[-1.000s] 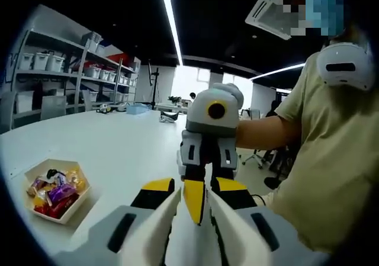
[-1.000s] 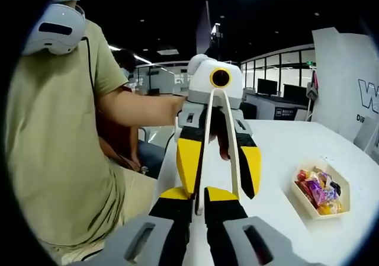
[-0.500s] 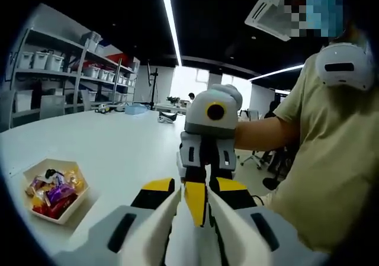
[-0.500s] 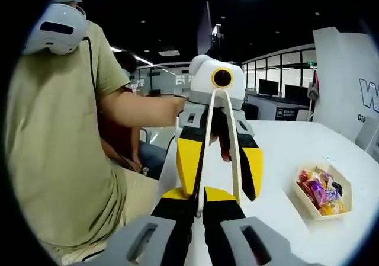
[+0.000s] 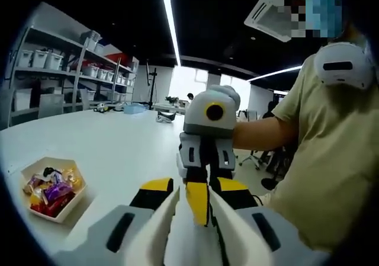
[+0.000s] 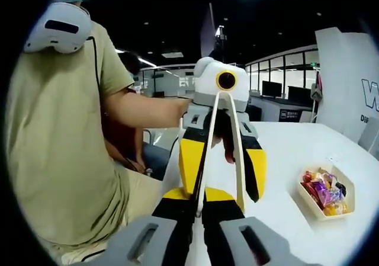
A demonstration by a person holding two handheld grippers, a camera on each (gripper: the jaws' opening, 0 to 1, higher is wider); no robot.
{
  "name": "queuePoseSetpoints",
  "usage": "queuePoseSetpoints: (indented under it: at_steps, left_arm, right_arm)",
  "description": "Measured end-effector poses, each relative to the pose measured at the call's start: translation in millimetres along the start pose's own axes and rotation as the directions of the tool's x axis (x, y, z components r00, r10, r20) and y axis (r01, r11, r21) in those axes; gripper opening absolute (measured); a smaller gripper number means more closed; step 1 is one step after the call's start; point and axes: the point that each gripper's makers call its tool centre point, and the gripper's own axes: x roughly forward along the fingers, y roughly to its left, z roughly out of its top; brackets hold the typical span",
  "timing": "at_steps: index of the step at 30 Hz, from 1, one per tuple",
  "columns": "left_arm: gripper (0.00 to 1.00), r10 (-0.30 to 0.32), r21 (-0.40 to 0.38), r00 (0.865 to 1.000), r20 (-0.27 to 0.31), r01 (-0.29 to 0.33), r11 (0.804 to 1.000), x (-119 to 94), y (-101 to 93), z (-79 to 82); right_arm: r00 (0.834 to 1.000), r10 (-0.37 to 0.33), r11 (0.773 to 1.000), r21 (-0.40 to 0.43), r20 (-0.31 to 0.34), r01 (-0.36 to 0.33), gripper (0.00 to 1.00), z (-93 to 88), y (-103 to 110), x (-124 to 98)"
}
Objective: Place the target food into the container with the food tongs after gripping and lifting it, then release it inside without dropping or visibly crushing the food.
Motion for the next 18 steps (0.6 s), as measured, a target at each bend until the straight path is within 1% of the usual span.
queuePoseSetpoints:
  at_steps: [4,9,18]
  left_arm:
    - [0.28,0.007,0.021,1.000,-0.005,-0.007,1.000,0.1,0.2,-0.9]
    - [0.29,0.015,0.029,1.000,-0.008,-0.015,0.999,-0.5,1.6,-1.0]
    - [0.30,0.026,0.036,0.999,-0.019,-0.025,0.999,-1.8,3.5,-3.8]
  right_arm:
    - [1.000,-0.001,1.000,0.016,0.001,0.001,0.00,-1.2,-0.1,0.2]
    - [1.000,-0.007,0.999,0.040,-0.001,0.007,0.00,-2.0,-1.1,0.3]
    - [1.000,-0.019,0.999,0.037,-0.007,0.019,0.00,-4.8,-3.9,-0.3]
